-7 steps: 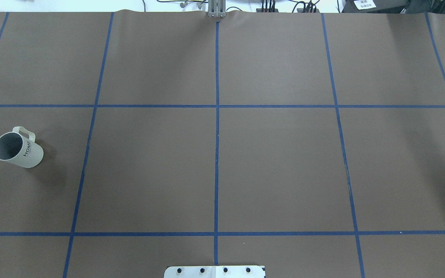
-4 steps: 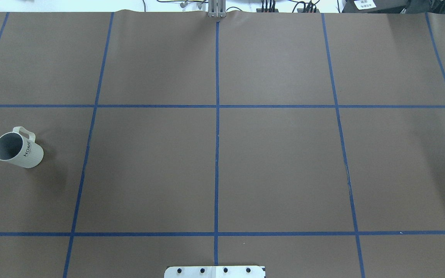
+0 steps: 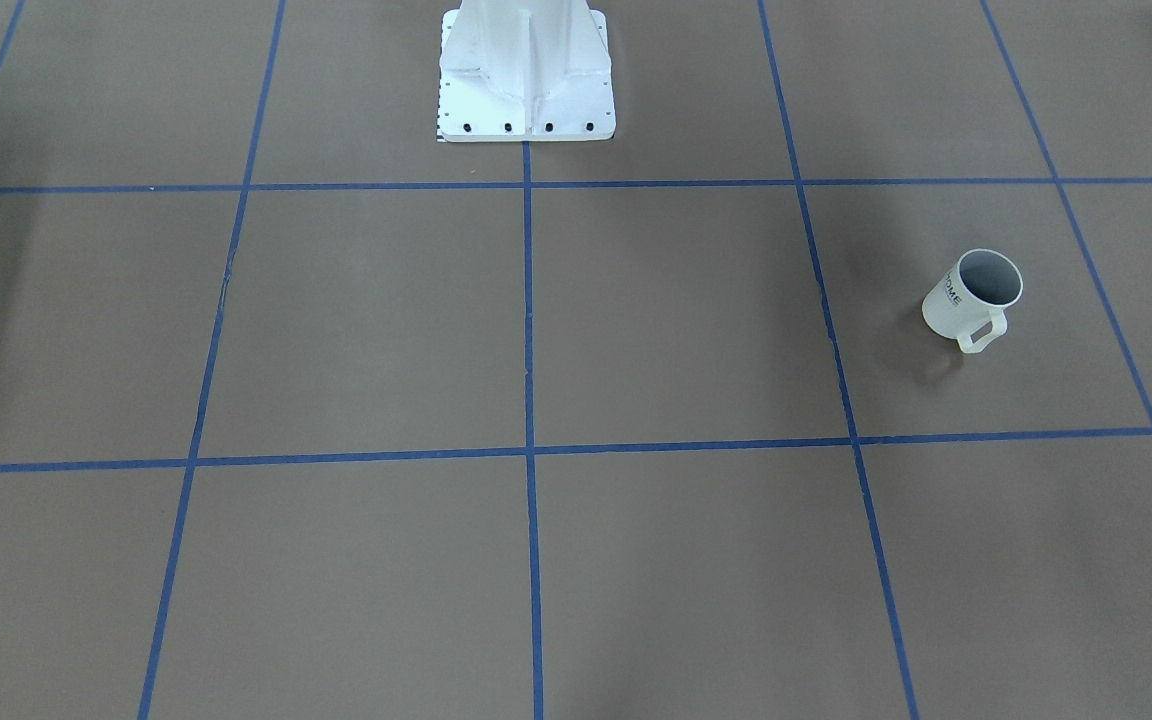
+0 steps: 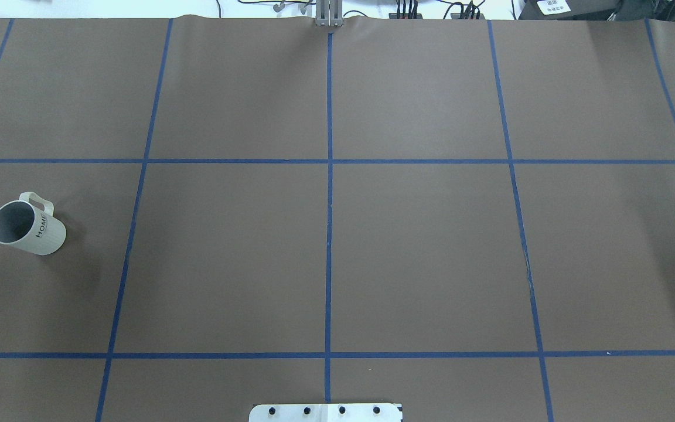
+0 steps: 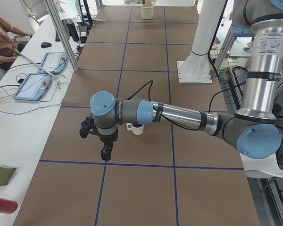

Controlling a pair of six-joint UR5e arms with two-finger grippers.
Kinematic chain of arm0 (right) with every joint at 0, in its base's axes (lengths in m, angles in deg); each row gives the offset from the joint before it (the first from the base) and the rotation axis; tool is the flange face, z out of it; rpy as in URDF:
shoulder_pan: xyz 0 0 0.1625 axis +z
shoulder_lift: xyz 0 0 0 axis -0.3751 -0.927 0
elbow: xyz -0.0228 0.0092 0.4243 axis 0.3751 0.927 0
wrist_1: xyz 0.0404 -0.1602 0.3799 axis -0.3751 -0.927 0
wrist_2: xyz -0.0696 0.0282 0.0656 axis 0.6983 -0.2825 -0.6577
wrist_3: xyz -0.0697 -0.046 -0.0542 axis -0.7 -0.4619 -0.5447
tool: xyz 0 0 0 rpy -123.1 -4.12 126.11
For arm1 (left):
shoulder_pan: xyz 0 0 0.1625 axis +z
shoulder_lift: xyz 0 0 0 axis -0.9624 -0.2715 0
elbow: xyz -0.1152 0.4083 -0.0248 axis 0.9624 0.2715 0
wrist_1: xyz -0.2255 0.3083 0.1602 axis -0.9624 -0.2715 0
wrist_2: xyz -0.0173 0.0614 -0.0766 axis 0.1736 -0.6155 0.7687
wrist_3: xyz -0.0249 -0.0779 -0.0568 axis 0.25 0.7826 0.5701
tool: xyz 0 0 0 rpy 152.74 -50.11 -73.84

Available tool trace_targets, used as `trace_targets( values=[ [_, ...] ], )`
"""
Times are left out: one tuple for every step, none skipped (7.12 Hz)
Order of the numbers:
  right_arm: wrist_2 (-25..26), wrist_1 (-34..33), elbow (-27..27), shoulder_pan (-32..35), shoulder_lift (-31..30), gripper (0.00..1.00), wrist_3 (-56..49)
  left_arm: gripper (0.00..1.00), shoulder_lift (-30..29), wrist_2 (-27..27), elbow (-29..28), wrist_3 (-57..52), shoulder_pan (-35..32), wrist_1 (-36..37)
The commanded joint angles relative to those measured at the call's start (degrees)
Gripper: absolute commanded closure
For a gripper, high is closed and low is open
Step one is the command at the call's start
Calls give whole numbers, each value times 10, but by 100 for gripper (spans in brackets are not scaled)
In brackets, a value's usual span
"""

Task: Left arm hands cup to right arm to dump lemon

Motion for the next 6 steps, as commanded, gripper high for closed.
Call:
trace_targets(
  values=[
    [-6,-1,3,0,0,0,4,0,6,1,-7,39,-4,-4],
    [-7,-1,3,0,-1,0,5,0,7,3,2,44,11,-14],
    [-7,-1,3,0,-1,0,5,0,10,0,3,55,39,-15],
    [-7,-1,3,0,-1,0,5,0,10,0,3,60,58,-16],
    [-7,-1,3,0,-1,0,5,0,12,-1,-1,60,69,-16],
    [-7,-1,3,0,0,0,5,0,18,0,1,57,70,-16]
  ],
)
